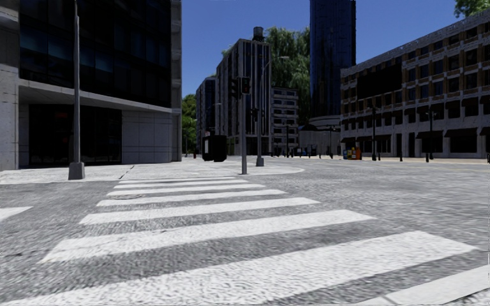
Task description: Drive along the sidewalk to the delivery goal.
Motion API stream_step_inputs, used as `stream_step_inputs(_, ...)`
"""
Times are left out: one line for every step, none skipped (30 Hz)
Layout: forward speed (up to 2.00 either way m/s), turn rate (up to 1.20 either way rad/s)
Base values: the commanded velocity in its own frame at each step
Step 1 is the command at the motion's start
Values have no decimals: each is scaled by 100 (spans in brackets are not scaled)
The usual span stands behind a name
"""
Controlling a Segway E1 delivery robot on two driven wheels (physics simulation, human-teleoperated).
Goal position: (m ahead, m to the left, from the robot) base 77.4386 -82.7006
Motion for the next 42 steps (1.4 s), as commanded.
stream_step_inputs(200, 59)
stream_step_inputs(200, 59)
stream_step_inputs(200, 58)
stream_step_inputs(200, 58)
stream_step_inputs(200, 58)
stream_step_inputs(200, 58)
stream_step_inputs(200, 56)
stream_step_inputs(200, 46)
stream_step_inputs(200, 31)
stream_step_inputs(200, 0)
stream_step_inputs(200, 0)
stream_step_inputs(194, 0)
stream_step_inputs(174, 0)
stream_step_inputs(161, 0)
stream_step_inputs(161, 0)
stream_step_inputs(149, 0)
stream_step_inputs(142, 0)
stream_step_inputs(139, 0)
stream_step_inputs(139, 0)
stream_step_inputs(138, 0)
stream_step_inputs(138, 0)
stream_step_inputs(138, 0)
stream_step_inputs(138, 0)
stream_step_inputs(137, 0)
stream_step_inputs(137, 0)
stream_step_inputs(137, 8)
stream_step_inputs(137, 12)
stream_step_inputs(137, 14)
stream_step_inputs(137, 15)
stream_step_inputs(137, 15)
stream_step_inputs(137, 17)
stream_step_inputs(137, 21)
stream_step_inputs(137, 22)
stream_step_inputs(137, 22)
stream_step_inputs(137, 23)
stream_step_inputs(137, 23)
stream_step_inputs(137, 25)
stream_step_inputs(137, 26)
stream_step_inputs(137, 26)
stream_step_inputs(200, 26)
stream_step_inputs(200, 26)
stream_step_inputs(200, 21)
